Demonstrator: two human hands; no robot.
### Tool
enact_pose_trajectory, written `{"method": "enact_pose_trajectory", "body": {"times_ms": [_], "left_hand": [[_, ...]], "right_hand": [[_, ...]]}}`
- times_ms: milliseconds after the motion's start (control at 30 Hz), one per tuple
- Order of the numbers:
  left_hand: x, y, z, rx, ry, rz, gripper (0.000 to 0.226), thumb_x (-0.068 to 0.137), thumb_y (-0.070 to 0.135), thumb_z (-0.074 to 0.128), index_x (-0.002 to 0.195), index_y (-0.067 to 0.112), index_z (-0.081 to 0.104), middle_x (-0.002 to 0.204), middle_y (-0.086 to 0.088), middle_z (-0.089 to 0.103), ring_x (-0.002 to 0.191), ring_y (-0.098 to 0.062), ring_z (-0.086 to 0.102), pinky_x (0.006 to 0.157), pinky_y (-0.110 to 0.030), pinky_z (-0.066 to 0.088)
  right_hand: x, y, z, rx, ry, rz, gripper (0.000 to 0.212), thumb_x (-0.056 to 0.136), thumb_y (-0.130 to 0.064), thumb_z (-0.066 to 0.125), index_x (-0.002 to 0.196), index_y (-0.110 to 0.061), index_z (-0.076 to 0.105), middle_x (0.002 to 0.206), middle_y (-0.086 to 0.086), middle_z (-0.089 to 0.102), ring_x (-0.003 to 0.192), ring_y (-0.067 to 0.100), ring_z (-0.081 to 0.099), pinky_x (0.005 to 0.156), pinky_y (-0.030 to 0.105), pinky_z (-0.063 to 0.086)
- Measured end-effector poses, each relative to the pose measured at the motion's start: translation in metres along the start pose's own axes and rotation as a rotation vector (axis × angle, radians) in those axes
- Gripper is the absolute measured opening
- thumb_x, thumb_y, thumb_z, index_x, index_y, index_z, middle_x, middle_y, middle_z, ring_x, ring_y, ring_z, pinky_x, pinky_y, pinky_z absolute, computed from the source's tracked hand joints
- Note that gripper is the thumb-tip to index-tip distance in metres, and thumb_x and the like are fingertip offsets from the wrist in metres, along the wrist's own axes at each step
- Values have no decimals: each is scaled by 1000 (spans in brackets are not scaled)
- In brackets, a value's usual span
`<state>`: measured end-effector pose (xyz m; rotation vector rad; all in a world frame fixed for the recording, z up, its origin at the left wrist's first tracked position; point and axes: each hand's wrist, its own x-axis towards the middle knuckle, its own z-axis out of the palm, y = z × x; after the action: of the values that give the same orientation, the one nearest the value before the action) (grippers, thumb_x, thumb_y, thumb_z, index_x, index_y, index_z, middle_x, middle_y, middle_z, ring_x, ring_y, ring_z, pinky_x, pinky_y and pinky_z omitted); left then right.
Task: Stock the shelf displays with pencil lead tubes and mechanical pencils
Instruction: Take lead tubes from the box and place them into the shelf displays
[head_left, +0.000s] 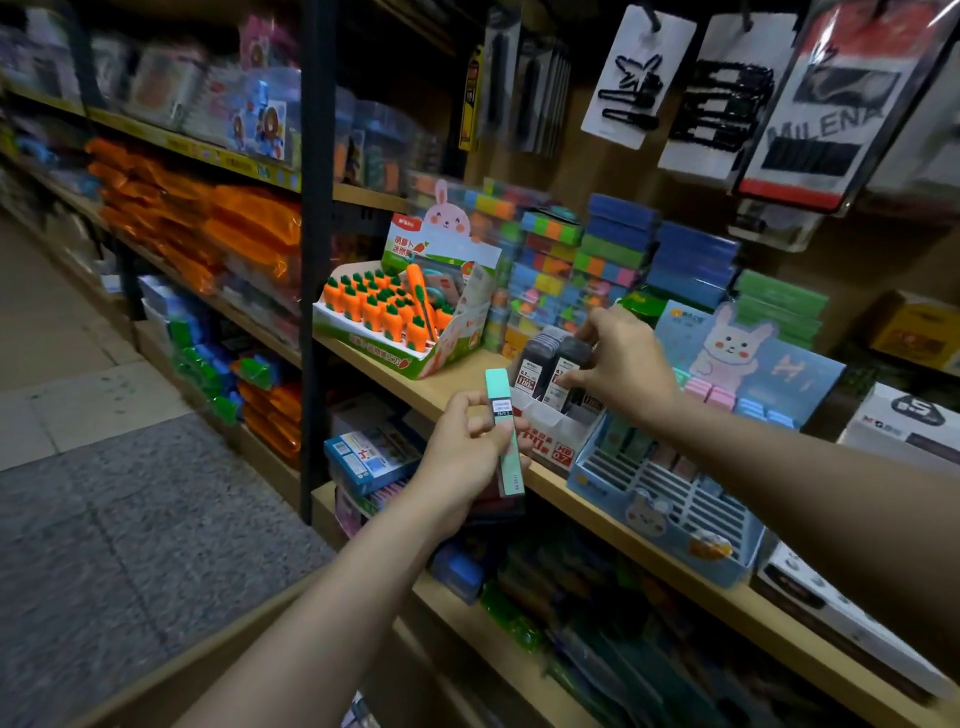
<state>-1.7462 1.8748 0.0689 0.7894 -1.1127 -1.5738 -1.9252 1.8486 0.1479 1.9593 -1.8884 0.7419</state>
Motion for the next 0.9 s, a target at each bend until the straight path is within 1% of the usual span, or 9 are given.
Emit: {"method": "enact_pose_trajectory", "body": {"times_ms": [167,267,367,433,533,633,733,833,900], "left_hand": [[-1,-2,0,22,4,31,30,97,3,53,125,12,50,110,-16,65,83,-16,72,71,-30,60],[-3,-6,2,50,-24,55,29,96,5,56,125,11,54,107,-10,69,85,-14,73,74,-29,59],[-6,-10,7,84,-54,57,29,95,8,57,124,12,58,104,-5,71,91,-14,72,83,-37,58],[-10,-13,13,115,-108,54,25,96,11,58,120,18,61,105,-2,72,98,-17,70,85,-39,58],[-23,-14,27,191,-239,90,21,96,14,59,107,32,64,102,5,74,96,-12,70,73,-23,56],[-32,-18,41,327,-277,139,20,94,15,61,105,32,64,105,1,72,102,-15,66,90,-33,53],[-38,-21,49,530,-278,244,20,94,22,61,114,24,62,111,6,64,106,-9,60,95,-32,50],[-40,-24,49,856,-271,397,34,95,36,57,128,29,52,125,10,47,115,-8,49,94,-26,45],[-39,-30,45,1031,-275,466,45,96,40,55,138,30,43,135,7,36,126,-12,37,101,-31,42]], "right_hand": [[-8,-4,2,-264,35,-105,41,76,-40,79,104,-14,63,110,5,51,97,23,52,80,39,49],[-16,-9,-16,64,113,-16,32,89,-33,67,116,-16,63,111,-1,50,96,12,53,85,30,51],[-40,-14,-32,319,-54,50,31,93,-34,62,120,-21,63,98,-13,61,82,-3,60,73,11,52],[-61,-16,-38,420,-180,66,39,90,-38,65,126,-23,61,100,-13,66,86,-1,65,76,16,55],[-87,-12,-47,529,-154,131,42,83,-28,75,123,-24,62,95,-8,67,80,4,68,76,25,59],[-105,-3,-58,522,-165,175,34,80,-22,78,112,-25,66,88,-6,68,74,5,70,72,28,60],[-110,12,-74,489,-179,241,30,78,-22,80,103,-28,64,86,-4,68,73,8,71,72,32,61],[-99,32,-97,428,-44,294,29,77,-25,81,98,-27,62,88,-7,67,73,7,70,72,30,60],[-90,41,-107,363,45,293,27,78,-25,80,97,-26,61,91,-7,68,74,7,69,71,32,60]]}}
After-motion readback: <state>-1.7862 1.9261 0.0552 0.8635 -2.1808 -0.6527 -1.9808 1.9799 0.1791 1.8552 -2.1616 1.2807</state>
